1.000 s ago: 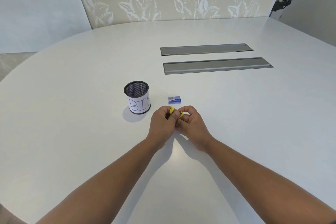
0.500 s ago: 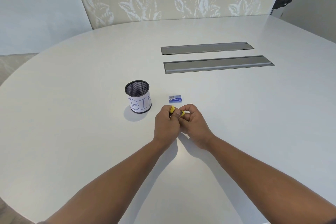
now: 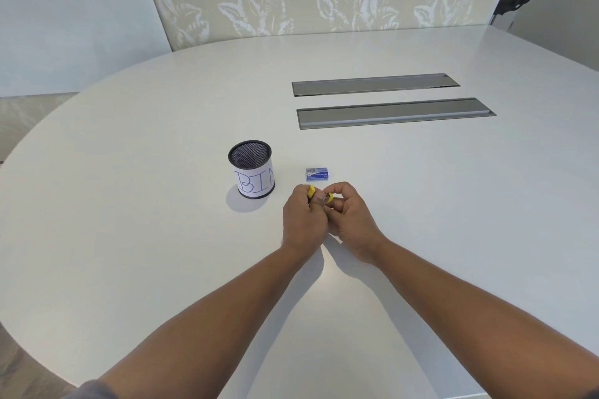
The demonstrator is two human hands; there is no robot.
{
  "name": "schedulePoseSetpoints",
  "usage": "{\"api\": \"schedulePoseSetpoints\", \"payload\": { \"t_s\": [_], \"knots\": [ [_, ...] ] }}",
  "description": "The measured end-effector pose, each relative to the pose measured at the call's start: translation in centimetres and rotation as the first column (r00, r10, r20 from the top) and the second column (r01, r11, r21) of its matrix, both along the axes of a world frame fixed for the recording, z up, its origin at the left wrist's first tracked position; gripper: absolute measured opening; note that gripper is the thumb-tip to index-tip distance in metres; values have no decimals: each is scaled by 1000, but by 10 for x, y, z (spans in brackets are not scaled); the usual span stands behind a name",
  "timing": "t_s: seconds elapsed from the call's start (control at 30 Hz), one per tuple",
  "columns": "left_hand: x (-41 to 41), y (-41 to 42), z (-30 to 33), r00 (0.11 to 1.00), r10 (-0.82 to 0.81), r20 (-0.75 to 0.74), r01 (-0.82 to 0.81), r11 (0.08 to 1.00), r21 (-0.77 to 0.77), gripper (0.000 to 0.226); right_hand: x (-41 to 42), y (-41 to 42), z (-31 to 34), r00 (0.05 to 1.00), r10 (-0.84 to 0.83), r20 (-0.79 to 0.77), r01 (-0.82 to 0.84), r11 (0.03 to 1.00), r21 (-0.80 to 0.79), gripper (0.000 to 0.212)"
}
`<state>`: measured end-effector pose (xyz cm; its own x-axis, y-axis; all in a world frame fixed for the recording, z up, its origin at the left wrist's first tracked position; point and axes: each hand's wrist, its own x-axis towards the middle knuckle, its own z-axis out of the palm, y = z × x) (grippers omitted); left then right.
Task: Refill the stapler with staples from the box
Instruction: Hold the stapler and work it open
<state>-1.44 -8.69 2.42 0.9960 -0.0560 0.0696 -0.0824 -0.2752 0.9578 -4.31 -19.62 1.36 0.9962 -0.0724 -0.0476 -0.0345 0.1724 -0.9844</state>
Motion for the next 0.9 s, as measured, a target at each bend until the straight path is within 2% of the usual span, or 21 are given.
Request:
{"api": "schedulePoseSetpoints", "payload": {
  "t_s": [0.23,0.4,0.57,0.67,0.77,0.9],
  "knots": [
    [2,2,2,1000,-25,14,24,998,51,23,1,0,0,1000,-12,-4,12,1000,-10,16],
    [3,1,2,998,-51,-38,53,998,41,19,0,0,0,1000,-25,-10,25,1000,-17,18],
    [12,16,8,971,-233,-63,225,968,-109,16,0,0,-1,998,-60,2,60,995,76,22],
    [16,23,9,952,-283,-117,261,950,-173,12,1,0,-1,997,-72,-15,73,994,82,25],
    [17,20,10,949,-271,-159,232,946,-225,10,1,0,1,998,-64,-21,66,994,85,28],
    [12,8,7,983,-138,-121,125,987,-104,11,0,1,1,999,-53,-11,54,997,55,24]
  ]
}}
